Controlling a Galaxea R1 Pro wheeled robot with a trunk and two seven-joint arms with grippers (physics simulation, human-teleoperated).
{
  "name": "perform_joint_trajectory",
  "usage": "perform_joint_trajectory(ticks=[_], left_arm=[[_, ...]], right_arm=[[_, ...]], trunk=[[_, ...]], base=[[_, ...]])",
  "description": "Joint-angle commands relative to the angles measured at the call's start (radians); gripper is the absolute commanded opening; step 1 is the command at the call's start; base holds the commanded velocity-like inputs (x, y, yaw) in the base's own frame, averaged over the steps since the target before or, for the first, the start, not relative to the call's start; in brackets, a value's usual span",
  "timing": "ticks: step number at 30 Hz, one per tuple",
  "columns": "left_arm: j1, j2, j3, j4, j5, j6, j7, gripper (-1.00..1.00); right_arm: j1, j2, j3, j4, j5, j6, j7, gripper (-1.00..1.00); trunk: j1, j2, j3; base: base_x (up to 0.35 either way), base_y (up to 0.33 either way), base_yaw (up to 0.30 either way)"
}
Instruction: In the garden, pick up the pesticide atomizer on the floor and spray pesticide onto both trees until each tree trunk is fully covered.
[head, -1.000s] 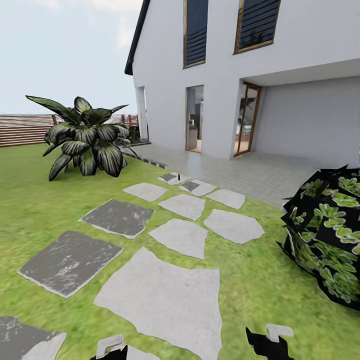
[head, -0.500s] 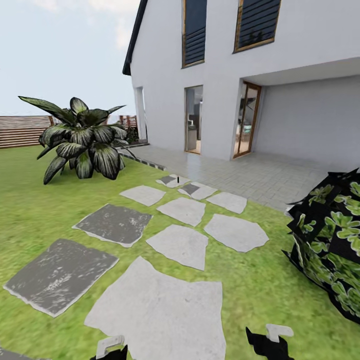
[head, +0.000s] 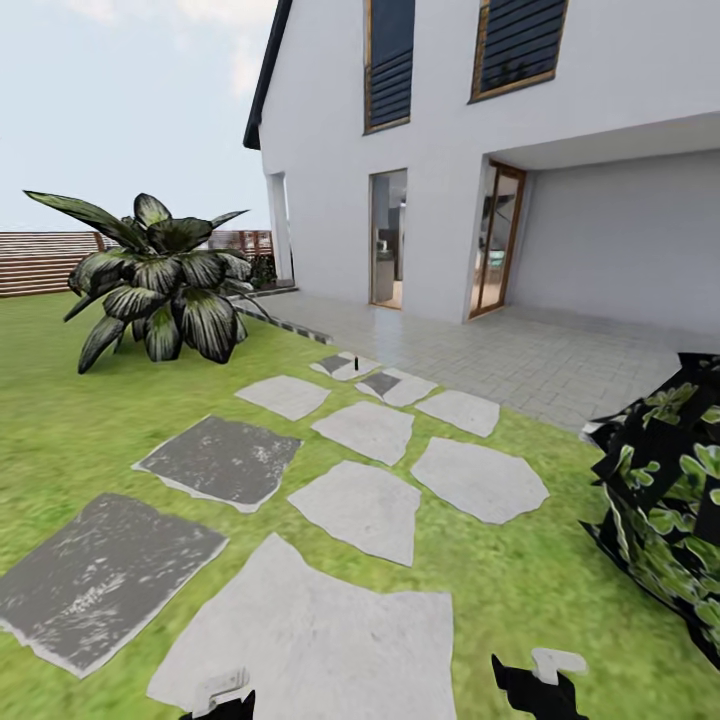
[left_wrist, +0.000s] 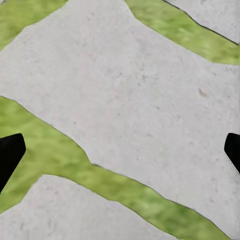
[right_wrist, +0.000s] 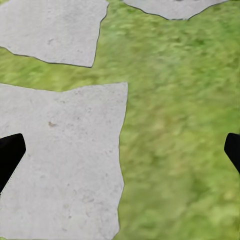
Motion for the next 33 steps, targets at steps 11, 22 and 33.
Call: perform_joint_trajectory(ticks=[11,22,33], left_arm=[[-0.001,0.0,0.0,0.001,0.007,-0.003,-0.004,1.0],[-0.001,0.0,0.0,0.001,0.006,-0.003,-0.004,1.0],[-0.001,0.0,0.0,0.001,0.007,-0.003,-0.004,1.0]], right_arm=[[-0.001,0.001,-0.005,0.001,-0.001,-0.003,0.008,1.0],[-0.001,0.001,-0.005,0.001,-0.001,-0.003,0.008,1.0],[-0.001,0.001,-0.005,0.001,-0.002,-0.003,0.011,1.0]], trunk=[[0.001,0.0,-0.001],[0.001,0.0,-0.001],[0.001,0.0,-0.001]], base=[[0.335,0.0,0.0],[0.335,0.0,0.0],[0.335,0.0,-0.065]])
